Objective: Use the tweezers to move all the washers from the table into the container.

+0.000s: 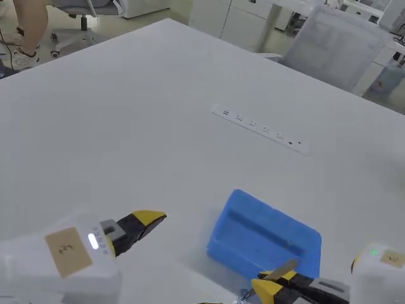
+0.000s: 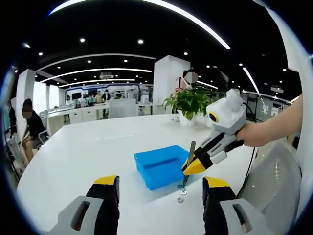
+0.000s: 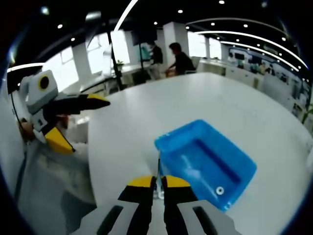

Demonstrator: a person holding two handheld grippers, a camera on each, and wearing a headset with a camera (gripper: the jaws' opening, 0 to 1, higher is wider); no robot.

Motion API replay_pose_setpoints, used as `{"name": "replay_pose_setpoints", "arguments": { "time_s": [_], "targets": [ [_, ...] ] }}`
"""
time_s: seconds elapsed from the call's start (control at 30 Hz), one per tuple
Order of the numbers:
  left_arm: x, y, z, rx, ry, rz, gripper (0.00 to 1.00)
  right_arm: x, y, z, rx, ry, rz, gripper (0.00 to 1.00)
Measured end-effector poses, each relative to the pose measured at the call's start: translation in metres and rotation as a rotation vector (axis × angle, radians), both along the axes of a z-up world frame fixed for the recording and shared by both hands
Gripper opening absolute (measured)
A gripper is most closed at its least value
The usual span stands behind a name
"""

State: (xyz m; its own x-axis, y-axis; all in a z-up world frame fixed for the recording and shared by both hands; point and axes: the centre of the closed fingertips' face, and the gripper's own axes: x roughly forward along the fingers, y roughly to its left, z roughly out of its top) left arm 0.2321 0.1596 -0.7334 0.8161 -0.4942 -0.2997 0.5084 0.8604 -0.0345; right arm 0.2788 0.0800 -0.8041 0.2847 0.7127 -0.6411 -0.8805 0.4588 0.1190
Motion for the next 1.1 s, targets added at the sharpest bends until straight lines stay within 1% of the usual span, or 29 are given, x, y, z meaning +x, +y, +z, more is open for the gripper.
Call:
{"name": "replay_pose_setpoints", "arguments": {
  "time_s": [0.17,0.4,0.73,0.87,0.97,1.1],
  "targets": [
    [0.000,-0.001,-0.001,0.011,0.004,-0.008,0.69,-0.002,0.001,-0.006,-0.024,-0.003,0.016,0.03],
    [0.000,-0.001,-0.001,0.011,0.004,-0.007,0.69,-0.003,-0.001,-0.011,-0.031,-0.001,0.007,0.04],
    [-0.002,-0.003,-0.002,0.017,0.008,-0.018,0.68,-0.005,0.000,-0.010,-0.016,0.014,0.000,0.04],
    [-0.002,-0.004,-0.002,0.021,0.010,-0.021,0.68,-0.007,0.001,-0.012,-0.018,0.015,0.004,0.04],
    [-0.002,-0.004,-0.002,0.025,0.010,-0.026,0.68,-0.007,0.002,-0.012,-0.022,0.008,0.009,0.03],
    [-0.002,-0.005,-0.003,0.030,0.013,-0.031,0.68,-0.008,0.001,-0.010,-0.036,-0.013,0.020,0.03]
  ]
}}
